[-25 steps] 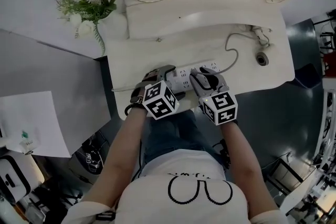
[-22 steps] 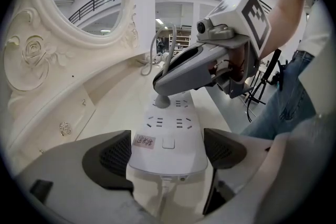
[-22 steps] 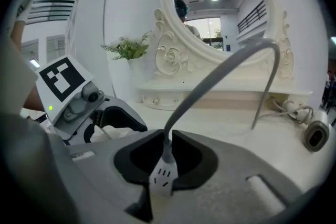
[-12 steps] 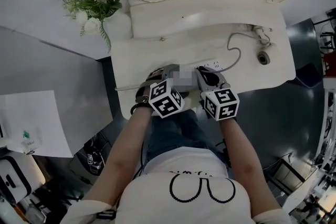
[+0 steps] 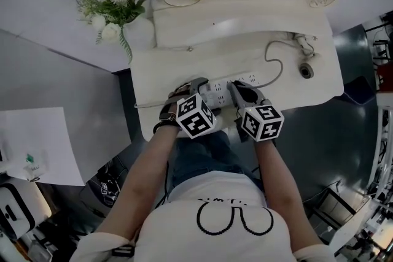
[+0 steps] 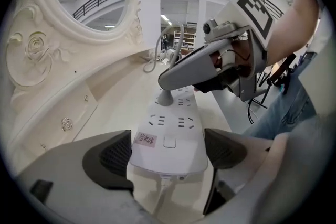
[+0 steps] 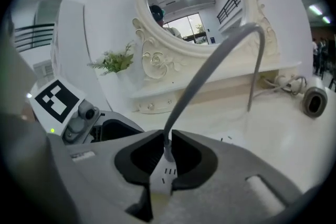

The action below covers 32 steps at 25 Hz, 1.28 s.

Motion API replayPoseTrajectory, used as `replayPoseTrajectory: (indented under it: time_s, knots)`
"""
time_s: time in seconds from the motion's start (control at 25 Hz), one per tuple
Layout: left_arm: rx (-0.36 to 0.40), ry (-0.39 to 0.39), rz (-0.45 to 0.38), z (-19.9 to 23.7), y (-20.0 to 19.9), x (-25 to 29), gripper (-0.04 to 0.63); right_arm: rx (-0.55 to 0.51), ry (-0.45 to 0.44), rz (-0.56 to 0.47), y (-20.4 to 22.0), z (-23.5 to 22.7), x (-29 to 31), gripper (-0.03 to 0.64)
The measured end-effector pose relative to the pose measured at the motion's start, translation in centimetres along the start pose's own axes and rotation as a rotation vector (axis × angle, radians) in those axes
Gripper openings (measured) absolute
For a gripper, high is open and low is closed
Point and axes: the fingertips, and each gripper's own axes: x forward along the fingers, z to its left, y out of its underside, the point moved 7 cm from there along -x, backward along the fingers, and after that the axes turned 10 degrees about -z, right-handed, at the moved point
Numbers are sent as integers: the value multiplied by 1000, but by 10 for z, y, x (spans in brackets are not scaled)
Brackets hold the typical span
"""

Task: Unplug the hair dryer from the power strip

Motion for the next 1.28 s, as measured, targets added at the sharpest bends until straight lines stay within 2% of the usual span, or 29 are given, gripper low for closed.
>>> replayPoseTrajectory:
  time_s: [0.08,0.24,0.32,0.4,0.56,0.64,0.72,0.84,0.92,1.0,1.16,1.28]
  knots:
    - [-2,1,6,0,0,0,430,-39,11,11,0,3,-3,43]
    - [33,22,42,-1,-2,3,428,-344,28,92,-4,21,2,38]
    - [47,25,60,-1,-3,4,426,-399,19,109,-6,24,6,38]
    - [43,14,62,-1,-3,5,425,-356,12,107,-10,19,11,38]
    - [-11,-31,44,-1,-3,4,428,-123,4,79,-12,5,10,39]
    - [-39,-48,26,-1,-3,4,431,-73,-12,74,-12,2,4,41]
    - [-48,-46,21,-2,-3,3,433,-108,-16,78,-13,5,-1,41]
    - [-35,-29,36,-1,-4,4,433,-325,-5,117,-14,20,0,41]
    - [-8,-23,45,-3,-4,5,431,-410,4,138,-15,25,5,40]
    - [7,-27,48,-4,-5,6,428,-368,6,133,-17,19,11,38]
    - [-19,-49,32,-4,-4,5,428,-174,-10,87,-21,3,9,33]
    - [-25,-49,29,-3,-4,5,430,-135,-22,82,-20,2,-1,25]
